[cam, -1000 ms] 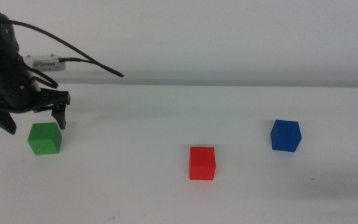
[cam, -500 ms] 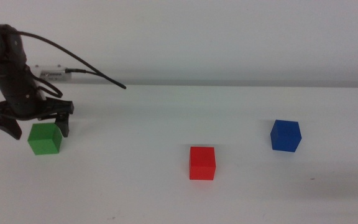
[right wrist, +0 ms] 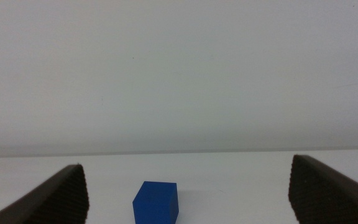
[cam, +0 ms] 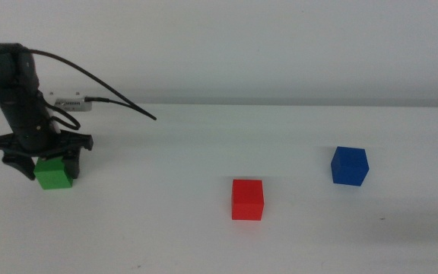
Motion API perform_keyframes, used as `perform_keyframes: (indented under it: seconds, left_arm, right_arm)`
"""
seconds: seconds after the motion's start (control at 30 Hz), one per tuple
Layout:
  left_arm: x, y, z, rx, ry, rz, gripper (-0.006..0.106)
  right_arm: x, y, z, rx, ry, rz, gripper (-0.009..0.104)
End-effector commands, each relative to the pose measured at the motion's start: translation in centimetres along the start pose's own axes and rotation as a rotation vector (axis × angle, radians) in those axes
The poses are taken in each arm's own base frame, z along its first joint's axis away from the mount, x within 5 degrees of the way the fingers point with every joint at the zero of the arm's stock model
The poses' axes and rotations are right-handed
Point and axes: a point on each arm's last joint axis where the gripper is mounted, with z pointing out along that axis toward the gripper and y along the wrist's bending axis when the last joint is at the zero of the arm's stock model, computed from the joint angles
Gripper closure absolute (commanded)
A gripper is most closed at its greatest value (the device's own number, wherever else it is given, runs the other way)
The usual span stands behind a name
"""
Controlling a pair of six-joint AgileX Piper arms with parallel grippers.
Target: Stack red cubes first, then green, then blue cubes in a specific spot.
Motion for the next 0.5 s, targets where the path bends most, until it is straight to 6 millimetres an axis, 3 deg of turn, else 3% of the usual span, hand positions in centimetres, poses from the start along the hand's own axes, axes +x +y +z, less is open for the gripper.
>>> perform_keyframes:
  seconds: [0.0,0.13,0.23,0.37,0.47]
  left_arm:
    - [0.1,0.1,0.2,0.000,0.010,-0.003,0.045]
    - [0.6,0.0,-0.5,0.030,0.046,-0.021,0.077]
    - [1.4,-1.5,-2.7,0.037,0.042,-0.012,0.100]
    - [4.0,-6.3,-7.6,-0.043,0.021,-0.041,0.102]
    - [6.3,-11.6,-10.0,-0.074,-0.055,-0.092,0.102]
  right_arm:
    - [1.2,-0.1,-0.1,0.006,-0.005,-0.006,0.010]
    - [1.2,-0.1,-0.1,0.006,-0.005,-0.006,0.010]
    - [1.2,-0.1,-0.1,0.006,-0.005,-0.006,0.010]
    - [1.2,-0.1,-0.1,0.006,-0.005,-0.006,0.010]
    - [1.2,-0.1,-0.1,0.006,-0.005,-0.006,0.010]
